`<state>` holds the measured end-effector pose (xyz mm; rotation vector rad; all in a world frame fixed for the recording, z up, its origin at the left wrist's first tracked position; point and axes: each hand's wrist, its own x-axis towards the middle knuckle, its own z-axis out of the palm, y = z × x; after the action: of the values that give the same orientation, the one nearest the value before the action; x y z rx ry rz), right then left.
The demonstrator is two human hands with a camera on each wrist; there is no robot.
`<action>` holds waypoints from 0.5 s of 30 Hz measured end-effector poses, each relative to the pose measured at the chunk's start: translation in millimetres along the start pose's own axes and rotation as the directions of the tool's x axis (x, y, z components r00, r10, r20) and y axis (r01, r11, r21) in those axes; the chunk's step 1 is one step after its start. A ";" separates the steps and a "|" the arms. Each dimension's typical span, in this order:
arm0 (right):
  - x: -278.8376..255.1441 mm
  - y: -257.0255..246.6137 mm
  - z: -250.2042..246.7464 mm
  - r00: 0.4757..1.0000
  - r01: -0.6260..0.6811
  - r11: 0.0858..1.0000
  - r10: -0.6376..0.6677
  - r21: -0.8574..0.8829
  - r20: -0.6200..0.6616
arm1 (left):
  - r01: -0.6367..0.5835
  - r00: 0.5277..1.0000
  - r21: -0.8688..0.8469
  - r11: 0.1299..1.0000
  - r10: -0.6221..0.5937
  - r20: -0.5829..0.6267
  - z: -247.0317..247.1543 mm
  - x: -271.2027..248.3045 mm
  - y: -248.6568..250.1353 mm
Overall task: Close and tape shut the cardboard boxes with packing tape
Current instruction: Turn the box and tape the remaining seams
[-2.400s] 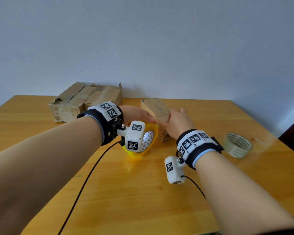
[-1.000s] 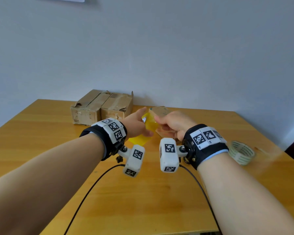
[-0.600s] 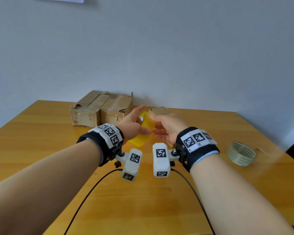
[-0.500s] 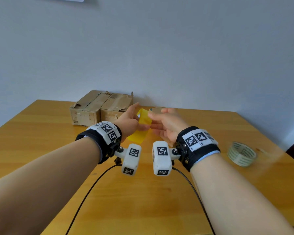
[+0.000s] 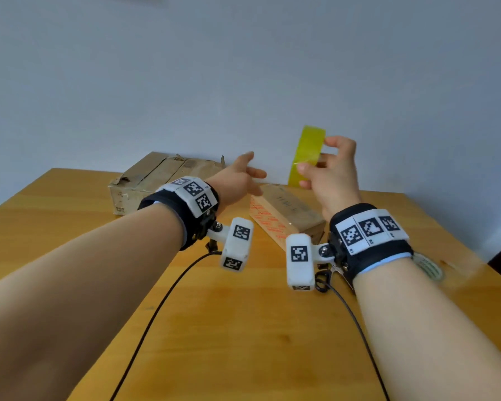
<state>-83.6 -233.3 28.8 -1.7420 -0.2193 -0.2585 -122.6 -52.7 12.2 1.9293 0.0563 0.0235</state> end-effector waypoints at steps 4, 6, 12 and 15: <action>25.7 28.2 -35.1 0.992 0.033 0.876 -0.088 -0.481 -0.094 | 0.006 0.996 0.449 0.893 -0.044 0.075 13.1 15.0 -6.7; 32.4 50.2 -49.0 0.991 -0.036 0.810 -0.046 -0.585 -0.124 | -0.008 0.992 0.590 0.807 -0.068 0.106 23.7 24.5 -11.5; 34.4 110.5 -67.5 0.971 -0.235 0.639 0.185 -0.732 -0.150 | -0.081 0.981 0.725 0.684 -0.074 0.180 54.6 53.9 -23.4; 36.0 123.1 -68.3 0.969 -0.217 0.600 0.229 -0.770 -0.095 | -0.020 0.982 0.715 0.699 -0.122 0.147 61.6 63.3 -25.1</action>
<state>-17.2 -323.0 -64.2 -2.6247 0.1458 -0.1589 -57.4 -98.3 -33.6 2.7140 -0.0105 -0.2550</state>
